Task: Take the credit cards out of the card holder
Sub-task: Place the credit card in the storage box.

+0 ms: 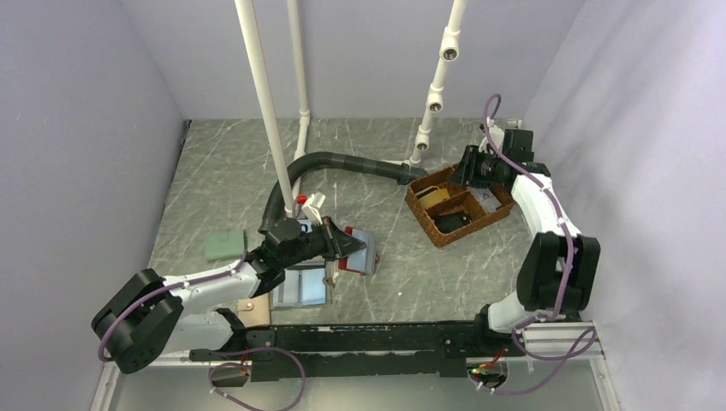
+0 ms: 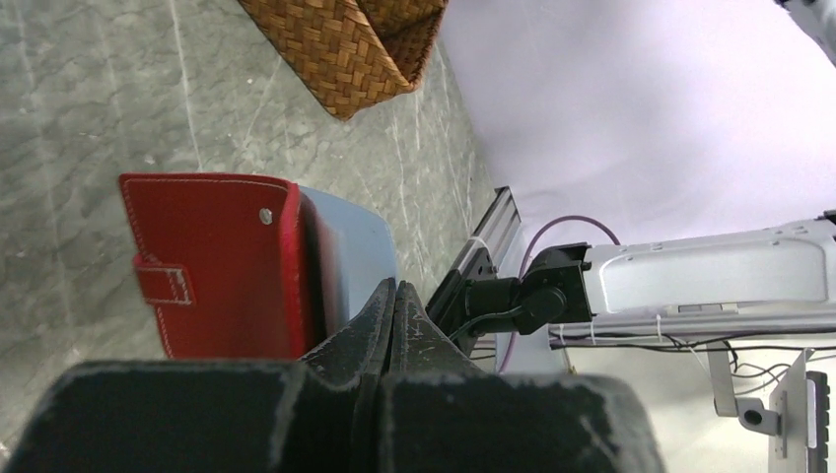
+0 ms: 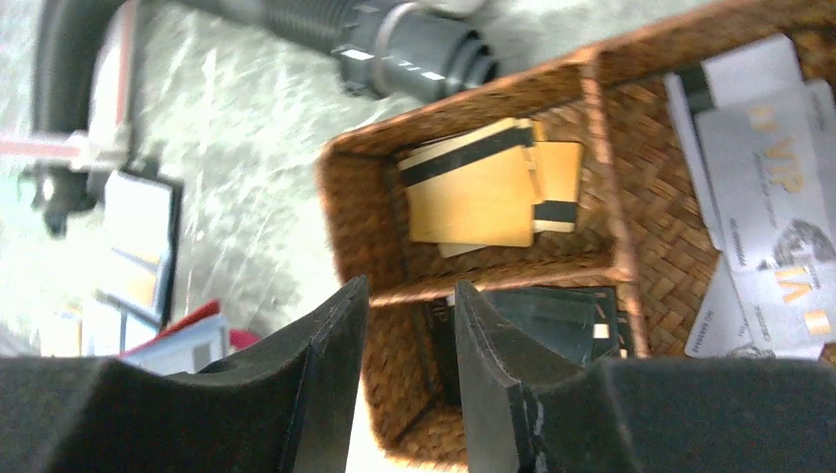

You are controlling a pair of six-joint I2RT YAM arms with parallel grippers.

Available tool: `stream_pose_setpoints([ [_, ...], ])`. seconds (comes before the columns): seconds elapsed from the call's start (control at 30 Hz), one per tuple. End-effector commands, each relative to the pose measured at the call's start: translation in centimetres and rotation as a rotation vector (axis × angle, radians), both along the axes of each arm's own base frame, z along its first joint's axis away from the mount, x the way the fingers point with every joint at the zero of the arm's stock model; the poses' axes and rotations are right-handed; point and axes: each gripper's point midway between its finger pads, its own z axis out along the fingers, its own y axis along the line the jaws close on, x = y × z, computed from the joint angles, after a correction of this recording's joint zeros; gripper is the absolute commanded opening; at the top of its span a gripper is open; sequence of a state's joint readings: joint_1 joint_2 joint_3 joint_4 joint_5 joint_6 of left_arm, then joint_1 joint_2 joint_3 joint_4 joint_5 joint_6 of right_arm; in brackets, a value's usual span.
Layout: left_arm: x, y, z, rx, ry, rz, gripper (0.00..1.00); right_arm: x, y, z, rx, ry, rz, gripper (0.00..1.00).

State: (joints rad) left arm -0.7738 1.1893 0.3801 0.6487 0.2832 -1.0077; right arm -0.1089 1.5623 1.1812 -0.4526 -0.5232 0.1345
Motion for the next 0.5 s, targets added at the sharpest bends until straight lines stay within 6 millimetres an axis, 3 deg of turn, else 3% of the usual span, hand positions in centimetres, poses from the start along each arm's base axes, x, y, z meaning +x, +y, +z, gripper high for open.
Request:
stream_pose_setpoints([
  [0.0, 0.4, -1.8, 3.5, -0.013, -0.067, -0.084, 0.0, -4.1, 3.0, 3.2, -0.003, -0.177, 0.35, 0.41],
  [0.2, 0.7, -4.9, 5.8, -0.038, -0.072, -0.174, 0.0, -8.3, 4.9, 4.0, 0.035, -0.253, 0.53, 0.42],
  [0.33, 0.6, -6.5, 6.4, -0.088, -0.051, -0.211, 0.0, -9.7, 5.7, 3.6, 0.076, -0.253, 0.584, 0.43],
  [0.4, 0.7, -6.6, 5.3, -0.107, -0.014, -0.201, 0.0, -10.1, 5.9, 3.3, 0.082, -0.252, 0.6, 0.44],
  [0.47, 1.3, -6.1, 2.3, -0.089, 0.07, -0.145, 0.0, -10.2, 6.0, 3.1, 0.088, -0.247, 0.606, 0.44],
])
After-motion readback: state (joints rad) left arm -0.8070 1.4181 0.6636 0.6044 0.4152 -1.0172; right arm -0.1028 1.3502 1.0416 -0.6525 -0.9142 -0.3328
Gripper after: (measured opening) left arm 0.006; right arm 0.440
